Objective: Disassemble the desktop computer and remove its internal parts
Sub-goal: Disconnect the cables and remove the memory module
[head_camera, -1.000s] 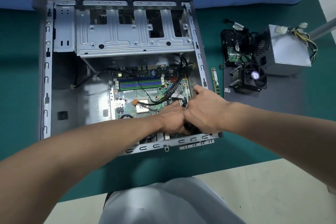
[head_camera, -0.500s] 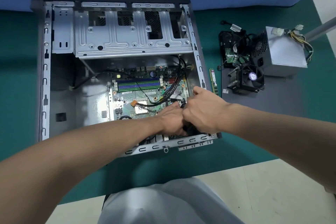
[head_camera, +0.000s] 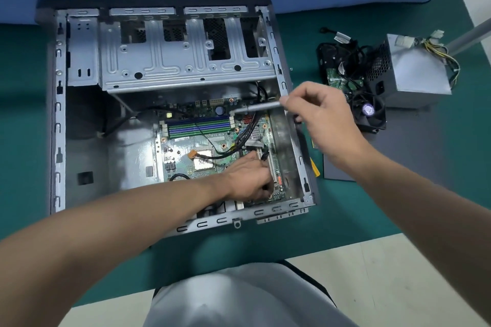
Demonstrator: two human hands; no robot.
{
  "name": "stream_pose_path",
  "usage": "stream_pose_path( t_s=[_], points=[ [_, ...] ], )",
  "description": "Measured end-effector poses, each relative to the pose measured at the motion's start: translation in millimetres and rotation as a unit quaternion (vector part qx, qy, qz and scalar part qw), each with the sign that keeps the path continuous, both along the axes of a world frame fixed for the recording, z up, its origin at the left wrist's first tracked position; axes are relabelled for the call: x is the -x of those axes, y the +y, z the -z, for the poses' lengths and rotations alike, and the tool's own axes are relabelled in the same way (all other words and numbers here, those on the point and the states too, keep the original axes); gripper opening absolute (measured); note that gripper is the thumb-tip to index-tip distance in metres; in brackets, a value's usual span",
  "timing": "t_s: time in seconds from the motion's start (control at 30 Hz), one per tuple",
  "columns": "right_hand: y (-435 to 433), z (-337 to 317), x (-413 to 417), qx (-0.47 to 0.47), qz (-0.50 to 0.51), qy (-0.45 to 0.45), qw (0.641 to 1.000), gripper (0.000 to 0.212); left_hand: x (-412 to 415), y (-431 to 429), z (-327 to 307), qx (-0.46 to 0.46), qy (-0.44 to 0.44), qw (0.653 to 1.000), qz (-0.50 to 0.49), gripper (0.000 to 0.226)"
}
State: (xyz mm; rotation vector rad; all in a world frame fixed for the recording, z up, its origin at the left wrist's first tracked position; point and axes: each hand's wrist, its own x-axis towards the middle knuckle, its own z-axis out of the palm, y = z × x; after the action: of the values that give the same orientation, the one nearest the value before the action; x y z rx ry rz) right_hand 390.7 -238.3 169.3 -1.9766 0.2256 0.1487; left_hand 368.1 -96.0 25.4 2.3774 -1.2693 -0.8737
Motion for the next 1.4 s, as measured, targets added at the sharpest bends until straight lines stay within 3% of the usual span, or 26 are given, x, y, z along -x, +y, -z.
stream_pose_path(
  t_s=[0.17, 0.47, 0.63, 0.73, 0.83, 1.1, 1.3, 1.4],
  points=[
    [-6, 1, 0, -0.207, 0.139, 0.026, 0.968, 0.023, -3, 5, -5, 0.010, 0.009, 0.999, -0.033, 0.013],
    [-29, 10, 14, -0.363, 0.220, 0.054, 0.904, 0.016, -11, 21, -12, 0.023, 0.024, 0.994, -0.100, 0.031],
    [-22, 21, 19, -0.361, 0.236, 0.078, 0.899, 0.016, -7, 19, -15, 0.039, -0.086, 0.993, 0.067, 0.021],
    [-23, 22, 20, -0.371, 0.237, 0.075, 0.895, 0.017, -5, 12, -16, -0.024, -0.157, 0.972, 0.172, 0.005],
    [-28, 23, 24, -0.370, 0.243, 0.073, 0.894, 0.019, -6, 9, -19, -0.042, -0.188, 0.958, 0.212, 0.009],
    [-33, 28, 37, -0.375, 0.265, 0.072, 0.885, 0.019, -3, 12, -8, -0.072, -0.206, 0.951, 0.221, 0.010],
    [-36, 29, 41, -0.377, 0.273, 0.066, 0.883, 0.021, -4, 11, -7, -0.054, -0.183, 0.964, 0.184, 0.045],
    [-38, 29, 43, -0.379, 0.275, 0.063, 0.881, 0.020, -3, 6, -5, -0.073, -0.192, 0.961, 0.184, 0.013]
  ],
)
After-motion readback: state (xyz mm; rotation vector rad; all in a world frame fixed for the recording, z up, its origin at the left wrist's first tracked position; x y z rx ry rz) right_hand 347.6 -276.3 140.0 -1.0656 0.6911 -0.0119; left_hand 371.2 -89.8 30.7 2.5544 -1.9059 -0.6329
